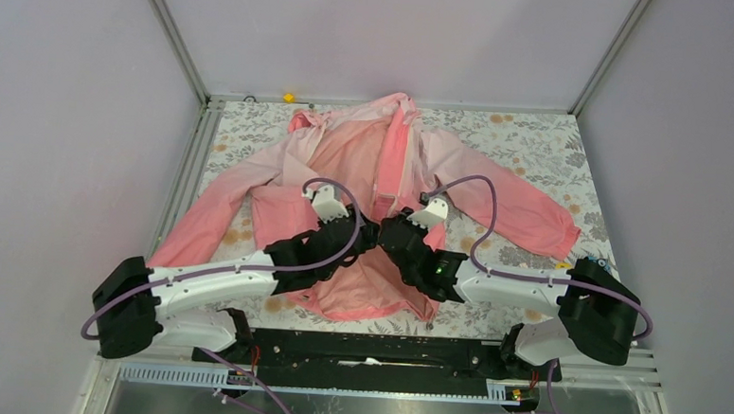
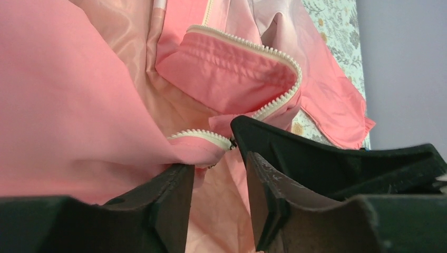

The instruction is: Zip up the jacket

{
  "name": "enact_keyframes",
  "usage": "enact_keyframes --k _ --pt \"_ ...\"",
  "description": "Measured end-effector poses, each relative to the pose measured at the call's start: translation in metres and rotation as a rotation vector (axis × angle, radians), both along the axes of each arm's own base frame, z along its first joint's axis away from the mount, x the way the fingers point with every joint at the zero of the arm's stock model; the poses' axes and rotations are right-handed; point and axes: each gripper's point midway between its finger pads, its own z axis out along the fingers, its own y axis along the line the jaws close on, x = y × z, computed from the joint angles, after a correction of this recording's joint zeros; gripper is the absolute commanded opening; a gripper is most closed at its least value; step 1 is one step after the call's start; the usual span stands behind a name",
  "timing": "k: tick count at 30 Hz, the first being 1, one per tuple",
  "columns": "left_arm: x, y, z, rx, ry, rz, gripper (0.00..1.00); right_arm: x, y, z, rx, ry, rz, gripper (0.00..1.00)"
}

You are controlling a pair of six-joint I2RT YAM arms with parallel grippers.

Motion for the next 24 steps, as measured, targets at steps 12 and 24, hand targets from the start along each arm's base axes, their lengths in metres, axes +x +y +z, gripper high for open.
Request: enact_keyframes --k 12,24 --pt "-0.008 0.015 0.027 -0.124 -0.013 -0.107 0.86 -0.002 0.002 -0.001 0.033 0.016 -0.010 0.00" --pt "-0.025 0.028 -0.008 -0.278 0.139 -0.275 0.72 -0.004 0.002 -0.004 0.046 0.031 -0.012 0.00"
